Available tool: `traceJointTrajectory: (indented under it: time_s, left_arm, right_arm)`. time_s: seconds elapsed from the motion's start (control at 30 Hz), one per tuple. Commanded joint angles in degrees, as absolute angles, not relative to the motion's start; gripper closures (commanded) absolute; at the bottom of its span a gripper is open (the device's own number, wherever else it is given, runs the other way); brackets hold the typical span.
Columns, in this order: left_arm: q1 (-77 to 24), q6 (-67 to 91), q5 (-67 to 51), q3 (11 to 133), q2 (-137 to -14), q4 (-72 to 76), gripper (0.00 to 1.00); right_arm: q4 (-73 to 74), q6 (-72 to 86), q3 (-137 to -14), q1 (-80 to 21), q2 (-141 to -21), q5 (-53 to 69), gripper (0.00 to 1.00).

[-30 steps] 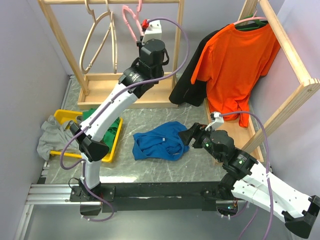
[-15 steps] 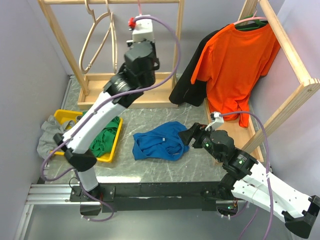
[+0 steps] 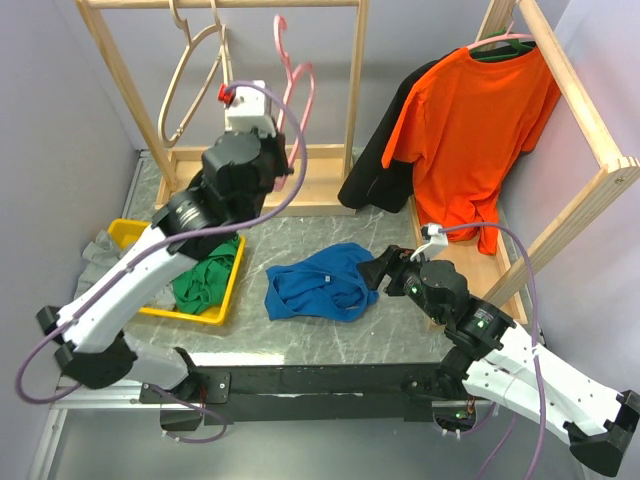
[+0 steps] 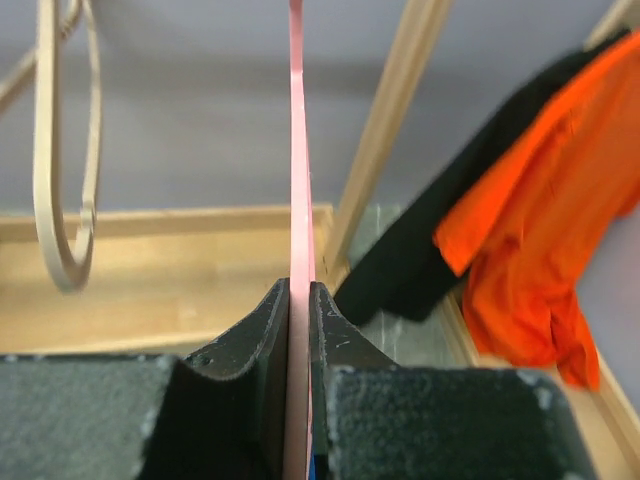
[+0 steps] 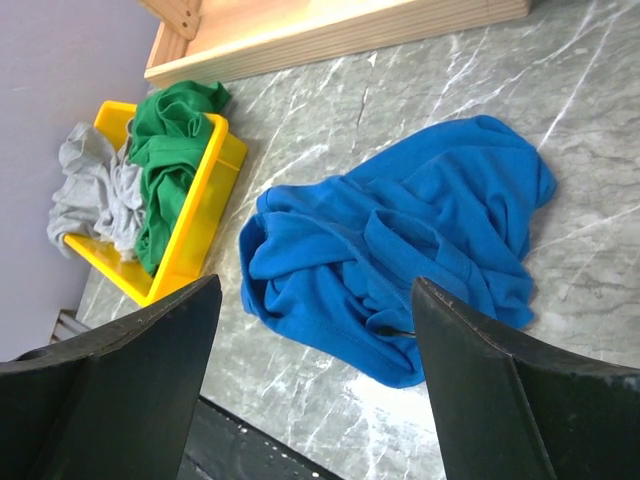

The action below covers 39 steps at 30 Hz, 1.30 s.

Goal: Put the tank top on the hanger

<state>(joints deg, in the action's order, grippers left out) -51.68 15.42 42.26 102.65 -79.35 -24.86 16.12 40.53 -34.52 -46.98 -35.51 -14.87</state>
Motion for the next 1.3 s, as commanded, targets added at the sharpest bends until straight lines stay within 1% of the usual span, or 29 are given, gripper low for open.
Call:
traceJointTrajectory:
  time_s: [0.0,0.13,0.23,0.37,0.43,0.53,0.67,0.73,0.77,0.9,1.17,1.27]
  left_arm:
    - [-52.82,18.19,34.30,96.78,-71.91,-25.57,0.99]
    - [-53.44,16.79,28.93,85.73,-62.17,-24.44,0.99]
    - [-53.44,15.38,23.84,79.75,-55.84,-24.79,0.99]
    - [-53.44,14.85,17.43,74.54,-49.32,-26.80,0.99]
    - [-53.44,14.59,13.99,71.74,-46.08,-27.86,0.99]
    - [-53.44,14.24,7.49,67.52,-42.38,-29.70,0.99]
    - [-53.44,15.03,4.40,65.22,-39.82,-33.83,0.99]
    - [-53.35,15.38,3.60,64.26,-37.81,-35.50,0.99]
    - [-53.44,15.90,3.52,63.99,-37.10,-36.12,0.99]
    - [-53.44,16.79,2.11,63.11,-33.67,-38.23,0.99]
    - [-53.35,17.31,2.63,64.77,-29.80,-42.97,0.99]
    - [-53.44,16.61,1.07,66.18,-29.88,-45.25,0.99]
  right_arm:
    - [15.64,39.20,-35.16,-46.93,-35.77,-17.40,0.16]
    - [16.79,38.41,-34.89,-46.93,-36.74,-17.84,0.17]
    - [17.31,37.88,-34.54,-46.93,-37.79,-17.58,0.18]
    - [16.00,37.97,-32.53,-47.11,-39.02,-16.44,0.25]
    - [15.12,38.32,-31.64,-47.20,-40.07,-16.00,0.27]
    - [14.59,38.85,-30.33,-47.37,-42.00,-15.56,0.31]
    - [12.13,39.11,-27.87,-47.46,-44.38,-14.33,0.43]
    - [10.82,39.20,-27.51,-47.55,-46.04,-13.98,0.45]
    - [10.55,39.20,-27.51,-47.64,-46.66,-13.54,0.50]
    - [9.67,39.46,-27.25,-47.72,-48.78,-13.71,0.55]
    - [9.40,40.51,-26.19,-47.64,-53.08,-16.96,0.57]
    - [7.92,40.69,-25.31,-47.55,-53.61,-17.75,0.57]
